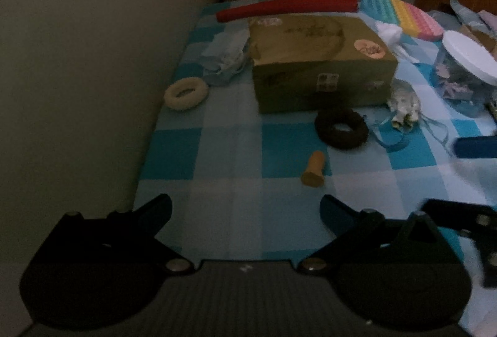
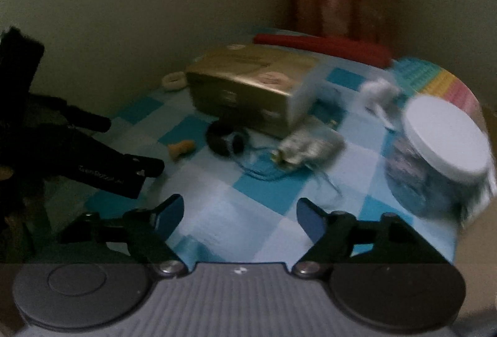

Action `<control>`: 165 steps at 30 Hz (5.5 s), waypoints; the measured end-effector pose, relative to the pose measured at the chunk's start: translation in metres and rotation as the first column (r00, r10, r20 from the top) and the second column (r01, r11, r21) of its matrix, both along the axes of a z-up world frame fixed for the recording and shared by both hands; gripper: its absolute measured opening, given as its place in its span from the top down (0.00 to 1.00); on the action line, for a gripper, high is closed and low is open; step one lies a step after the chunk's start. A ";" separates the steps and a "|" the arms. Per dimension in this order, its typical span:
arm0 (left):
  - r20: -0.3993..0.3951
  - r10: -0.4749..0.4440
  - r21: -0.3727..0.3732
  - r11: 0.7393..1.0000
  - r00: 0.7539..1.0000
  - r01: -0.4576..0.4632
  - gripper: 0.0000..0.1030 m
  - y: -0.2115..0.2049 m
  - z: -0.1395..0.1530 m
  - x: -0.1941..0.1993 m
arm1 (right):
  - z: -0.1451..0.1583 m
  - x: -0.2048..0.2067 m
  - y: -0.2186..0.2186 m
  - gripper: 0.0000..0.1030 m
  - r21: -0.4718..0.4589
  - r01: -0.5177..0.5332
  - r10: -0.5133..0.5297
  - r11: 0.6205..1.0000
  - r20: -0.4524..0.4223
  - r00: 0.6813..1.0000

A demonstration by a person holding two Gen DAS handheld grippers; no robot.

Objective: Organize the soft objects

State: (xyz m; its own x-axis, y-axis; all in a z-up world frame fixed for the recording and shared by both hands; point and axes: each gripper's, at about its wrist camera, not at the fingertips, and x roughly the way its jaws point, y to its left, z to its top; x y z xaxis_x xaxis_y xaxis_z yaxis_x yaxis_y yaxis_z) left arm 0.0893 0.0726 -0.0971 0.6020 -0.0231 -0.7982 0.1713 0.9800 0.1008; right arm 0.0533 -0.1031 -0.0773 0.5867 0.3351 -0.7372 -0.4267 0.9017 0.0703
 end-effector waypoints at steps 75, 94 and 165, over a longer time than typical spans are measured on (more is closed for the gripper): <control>0.104 -0.269 -0.141 0.949 0.957 0.282 0.55 -0.047 -0.006 0.046 | 0.005 -0.002 -0.040 0.70 -0.041 -0.035 0.036 0.999 0.012 0.999; 0.038 -0.243 -0.125 0.961 0.969 0.245 0.63 -0.029 0.001 0.006 | 0.012 -0.018 -0.047 0.70 -0.040 0.014 -0.014 0.999 0.016 1.000; 0.191 -0.475 -0.117 0.858 0.859 0.501 0.04 -0.196 0.143 0.007 | 0.084 -0.092 -0.171 0.00 0.077 0.352 -0.360 0.933 0.221 0.906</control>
